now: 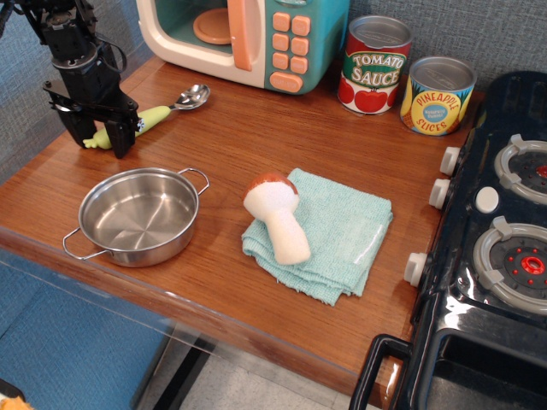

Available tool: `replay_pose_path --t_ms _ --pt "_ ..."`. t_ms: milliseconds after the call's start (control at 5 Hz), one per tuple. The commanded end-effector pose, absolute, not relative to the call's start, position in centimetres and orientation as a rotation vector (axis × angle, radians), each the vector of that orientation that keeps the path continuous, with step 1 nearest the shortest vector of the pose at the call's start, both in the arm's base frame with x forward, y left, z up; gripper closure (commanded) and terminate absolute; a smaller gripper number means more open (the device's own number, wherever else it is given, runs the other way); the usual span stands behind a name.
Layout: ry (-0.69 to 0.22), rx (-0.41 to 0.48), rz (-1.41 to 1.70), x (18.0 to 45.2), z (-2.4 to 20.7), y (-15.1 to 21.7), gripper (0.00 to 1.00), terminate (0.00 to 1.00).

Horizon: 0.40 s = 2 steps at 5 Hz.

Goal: Move the yellow spoon to the other side of the silver pot.

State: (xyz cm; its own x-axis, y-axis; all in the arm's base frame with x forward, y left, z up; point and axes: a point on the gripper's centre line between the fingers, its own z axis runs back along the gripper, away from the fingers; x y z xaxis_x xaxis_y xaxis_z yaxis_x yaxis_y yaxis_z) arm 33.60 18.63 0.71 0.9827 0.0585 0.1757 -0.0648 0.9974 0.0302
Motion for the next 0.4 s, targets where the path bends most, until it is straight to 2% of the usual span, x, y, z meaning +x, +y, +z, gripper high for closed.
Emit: replay_pose_path --t_ms 0,200 --pt "-0.177 0.069 0.087 32.6 2.4 18.8 1.00 0.00" --pt "-0.227 0.138 0.075 32.2 6.1 17.7 1.00 0.00"
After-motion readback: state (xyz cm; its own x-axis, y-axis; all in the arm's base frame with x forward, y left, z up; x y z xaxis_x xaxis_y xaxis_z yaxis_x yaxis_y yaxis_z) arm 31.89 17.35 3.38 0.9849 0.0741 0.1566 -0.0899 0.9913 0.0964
